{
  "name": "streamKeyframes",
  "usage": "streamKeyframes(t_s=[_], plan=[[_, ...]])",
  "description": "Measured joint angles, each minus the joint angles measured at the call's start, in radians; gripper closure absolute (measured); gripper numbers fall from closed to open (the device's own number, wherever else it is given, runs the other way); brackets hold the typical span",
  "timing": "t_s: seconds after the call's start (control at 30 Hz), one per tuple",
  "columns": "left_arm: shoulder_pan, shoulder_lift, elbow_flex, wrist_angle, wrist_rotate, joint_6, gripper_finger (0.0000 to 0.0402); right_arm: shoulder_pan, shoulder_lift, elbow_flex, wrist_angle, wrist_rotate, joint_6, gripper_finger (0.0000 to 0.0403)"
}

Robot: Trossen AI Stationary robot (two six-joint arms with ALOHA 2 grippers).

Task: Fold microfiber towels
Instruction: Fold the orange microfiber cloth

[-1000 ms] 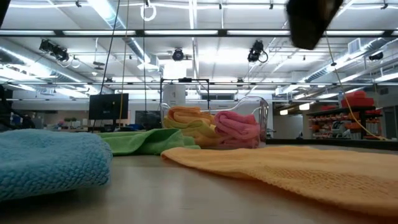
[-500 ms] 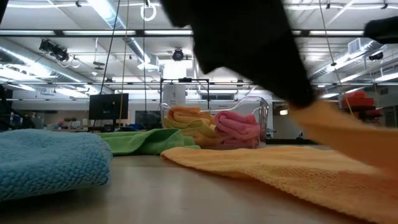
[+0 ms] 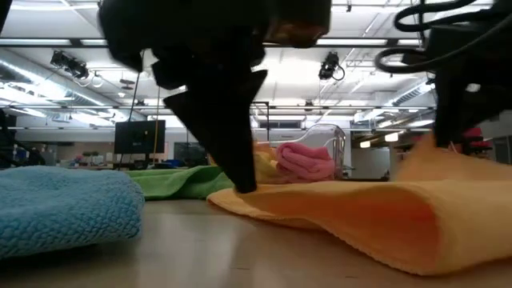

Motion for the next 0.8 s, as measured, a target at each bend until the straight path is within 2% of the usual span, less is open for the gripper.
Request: streamKeyframes(t_s=[0.1,0.37,0.57,0.7,0.8], plan=[[-0.001,0.000,0.000,-0.055,-0.033,-0.029,0.0383,-0.041,0.000,0.000,0.009,0.051,-0.060,0.0366],[0.010,0.000,0.000,-0.243,-0.128,-0.127,0.0396,-0.150,0.000,0.000,0.115,0.044,-0.204,0.0366],[0.017,0.000,0.000,-0.239,-0.130,-0.158,0.0370,-0.193,-0.009,-0.025,0.137,-0.127,-0.195,0.0366],[0.015,0.000,0.000,-0.224,-0.129,-0.170,0.0366,-0.236,-0.065,-0.125,0.319,-0.219,-0.221,0.0359],[0.010,0.000,0.000,-0.214,-0.129,-0.169,0.0370,-0.284,-0.130,-0.195,0.433,-0.298,-0.231,0.0339]])
